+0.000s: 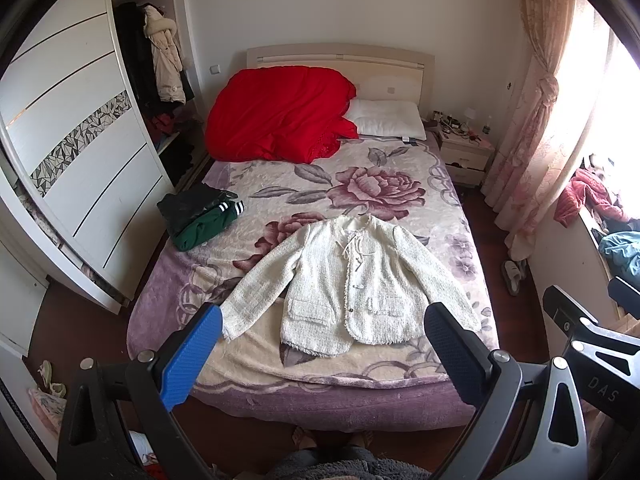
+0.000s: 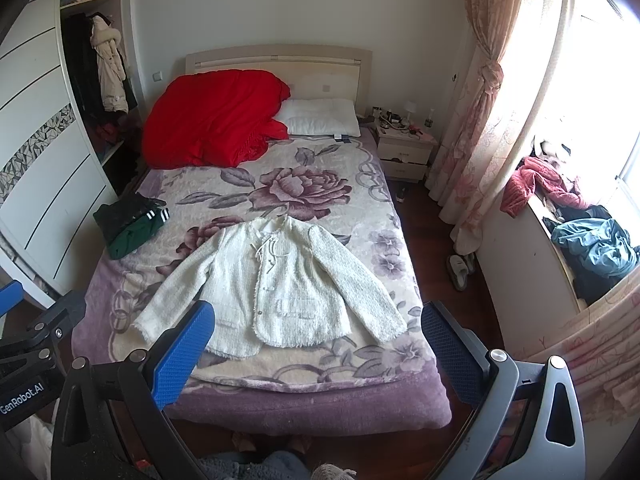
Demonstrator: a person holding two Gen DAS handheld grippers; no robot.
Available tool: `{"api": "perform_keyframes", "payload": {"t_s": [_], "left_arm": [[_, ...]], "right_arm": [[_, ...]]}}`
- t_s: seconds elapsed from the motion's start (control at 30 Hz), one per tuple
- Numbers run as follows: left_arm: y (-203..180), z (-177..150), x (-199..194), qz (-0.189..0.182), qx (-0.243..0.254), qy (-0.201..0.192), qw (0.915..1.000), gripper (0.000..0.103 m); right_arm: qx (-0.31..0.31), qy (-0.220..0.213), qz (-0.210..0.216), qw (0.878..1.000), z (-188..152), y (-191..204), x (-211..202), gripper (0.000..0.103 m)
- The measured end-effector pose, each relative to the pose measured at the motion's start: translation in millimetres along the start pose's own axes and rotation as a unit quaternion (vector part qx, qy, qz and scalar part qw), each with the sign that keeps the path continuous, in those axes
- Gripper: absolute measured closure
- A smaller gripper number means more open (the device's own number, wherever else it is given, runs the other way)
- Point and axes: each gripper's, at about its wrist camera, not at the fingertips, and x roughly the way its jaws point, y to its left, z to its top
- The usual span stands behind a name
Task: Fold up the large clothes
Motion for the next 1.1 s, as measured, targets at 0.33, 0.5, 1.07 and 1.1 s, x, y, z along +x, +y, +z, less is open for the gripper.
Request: {"api": "perform_keyframes", "payload": {"t_s": [0.33, 0.5, 1.07, 1.1], "left_arm": [[-3.3, 1.9, -1.3, -0.001, -0.001, -0.002, 1.0, 0.0], [-2.9, 3.3, -1.4, -0.001, -0.001, -0.003, 1.0, 0.0], [-4.3, 12.0, -9.3, -0.004, -0.005, -0.01, 0.9999, 0.0], [-5.3, 13.6, -9.5, -0.004, -0.006, -0.011, 0.9999, 0.0]], "right_arm": [[0.001, -0.002, 0.001, 1.0, 3.7, -4.4, -10.7, 0.0], [0.0, -0.005, 0.001, 1.0, 11.1, -6.7, -18.7, 0.0], [-0.002, -0.01, 0.001, 1.0, 21.8, -1.4, -29.7, 0.0], [-0.001, -0.011, 0.001, 1.0, 21.0, -1.4, -29.5, 0.0]]}}
